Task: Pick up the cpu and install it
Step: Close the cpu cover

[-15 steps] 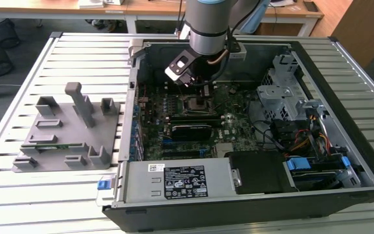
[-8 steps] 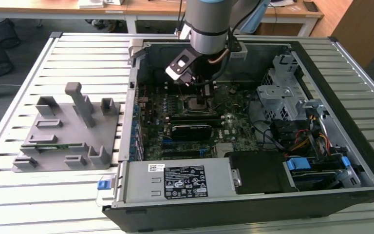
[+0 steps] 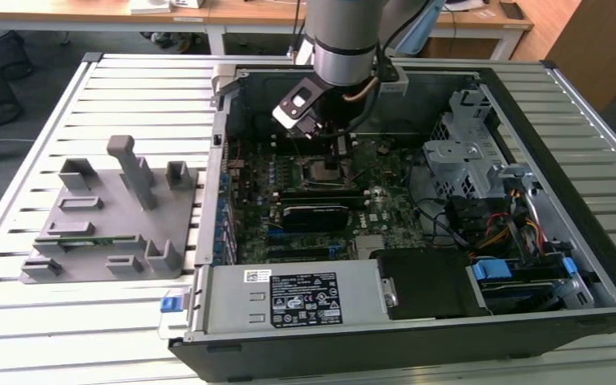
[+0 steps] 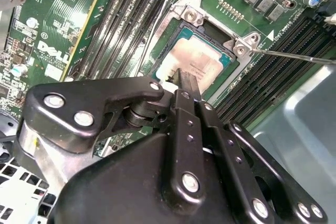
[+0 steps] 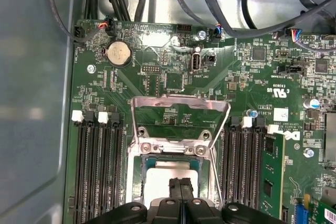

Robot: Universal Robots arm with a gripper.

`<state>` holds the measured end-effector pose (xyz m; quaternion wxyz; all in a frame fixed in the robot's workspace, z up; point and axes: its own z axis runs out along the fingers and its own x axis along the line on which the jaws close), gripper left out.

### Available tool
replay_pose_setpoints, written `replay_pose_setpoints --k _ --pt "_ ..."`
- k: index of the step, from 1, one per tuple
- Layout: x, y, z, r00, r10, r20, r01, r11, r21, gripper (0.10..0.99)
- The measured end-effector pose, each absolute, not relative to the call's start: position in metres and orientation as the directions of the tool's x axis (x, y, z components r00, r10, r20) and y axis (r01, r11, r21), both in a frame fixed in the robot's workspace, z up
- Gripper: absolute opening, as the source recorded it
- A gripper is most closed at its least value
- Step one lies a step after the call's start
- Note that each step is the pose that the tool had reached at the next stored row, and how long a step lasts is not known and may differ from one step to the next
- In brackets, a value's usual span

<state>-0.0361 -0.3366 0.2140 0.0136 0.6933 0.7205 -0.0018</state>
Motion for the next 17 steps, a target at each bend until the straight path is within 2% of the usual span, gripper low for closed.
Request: replay_pose_setpoints --k 17 --pt "-0.0361 -0.3366 0.2201 -0.038 0.999 -0.022 0.999 0.039 0.016 0.106"
